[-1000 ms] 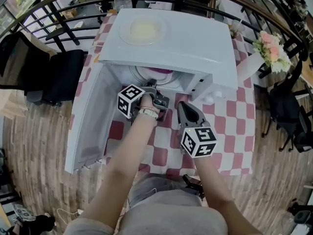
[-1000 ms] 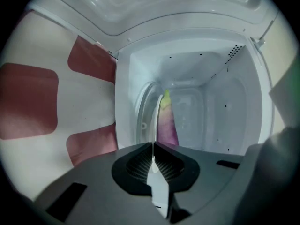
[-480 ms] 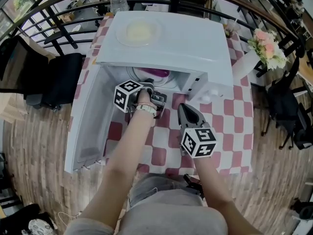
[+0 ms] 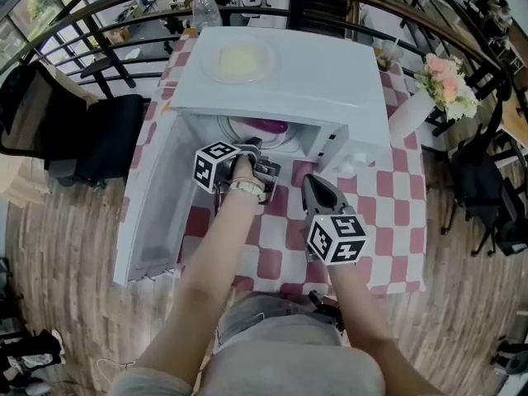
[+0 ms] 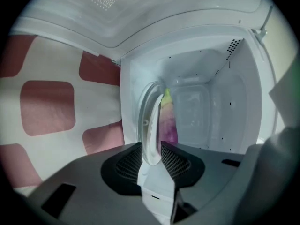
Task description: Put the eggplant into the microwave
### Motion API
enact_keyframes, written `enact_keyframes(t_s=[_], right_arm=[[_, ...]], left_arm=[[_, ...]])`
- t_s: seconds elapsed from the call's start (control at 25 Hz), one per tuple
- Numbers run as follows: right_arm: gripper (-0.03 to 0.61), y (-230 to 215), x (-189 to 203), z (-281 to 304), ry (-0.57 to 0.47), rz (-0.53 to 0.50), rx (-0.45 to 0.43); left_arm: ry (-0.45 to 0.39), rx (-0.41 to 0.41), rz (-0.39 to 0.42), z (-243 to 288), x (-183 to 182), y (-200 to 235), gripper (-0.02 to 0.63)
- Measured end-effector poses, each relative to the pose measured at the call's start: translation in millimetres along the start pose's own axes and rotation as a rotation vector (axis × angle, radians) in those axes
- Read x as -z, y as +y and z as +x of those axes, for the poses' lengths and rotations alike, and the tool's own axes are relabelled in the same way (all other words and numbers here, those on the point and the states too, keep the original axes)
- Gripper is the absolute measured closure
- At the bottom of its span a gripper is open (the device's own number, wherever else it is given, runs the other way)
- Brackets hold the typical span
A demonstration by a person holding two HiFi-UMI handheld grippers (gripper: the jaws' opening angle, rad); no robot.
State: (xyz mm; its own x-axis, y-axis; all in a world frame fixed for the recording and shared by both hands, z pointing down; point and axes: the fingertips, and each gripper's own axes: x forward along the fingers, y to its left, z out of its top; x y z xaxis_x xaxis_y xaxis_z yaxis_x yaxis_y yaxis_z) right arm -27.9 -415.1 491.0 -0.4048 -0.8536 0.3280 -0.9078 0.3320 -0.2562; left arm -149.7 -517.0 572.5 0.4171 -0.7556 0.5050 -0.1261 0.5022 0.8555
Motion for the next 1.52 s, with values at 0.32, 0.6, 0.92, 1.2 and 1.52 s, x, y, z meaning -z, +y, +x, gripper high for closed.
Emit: enact_keyframes(t_s=[0.32, 0.6, 0.92, 1.2, 1.52], right_arm=[[0.552, 10.1, -9.2, -11.7, -0.015, -0.009, -0.014], [0.552, 13.5, -13.5, -27.3, -0.023, -0.022, -0.02], [0.552, 21.1, -22.6, -43.3, -0.03, -0.04, -0.041], [0.552, 25.8, -33.1, -56.6, -0.058, -0.05, -0.058], [0.553, 30.4, -38.8, -69.1, -0.069, -0.081, -0.084]], left_arm=[[-0.005, 0.012, 0.023, -22.1, 7.0, -6.1, 0.516], [-0.032, 0.038, 0.091, -41.8, 15.4, -14.4, 0.609], [-0.085, 0.127, 0.128, -70.3, 24.6, -32.6, 0.609], [-0.108, 0.213, 0.155, -94.3, 39.5, -49.0, 0.609], [-0.159, 0.313, 0.224, -119.8, 47.7, -61.1, 0.611]])
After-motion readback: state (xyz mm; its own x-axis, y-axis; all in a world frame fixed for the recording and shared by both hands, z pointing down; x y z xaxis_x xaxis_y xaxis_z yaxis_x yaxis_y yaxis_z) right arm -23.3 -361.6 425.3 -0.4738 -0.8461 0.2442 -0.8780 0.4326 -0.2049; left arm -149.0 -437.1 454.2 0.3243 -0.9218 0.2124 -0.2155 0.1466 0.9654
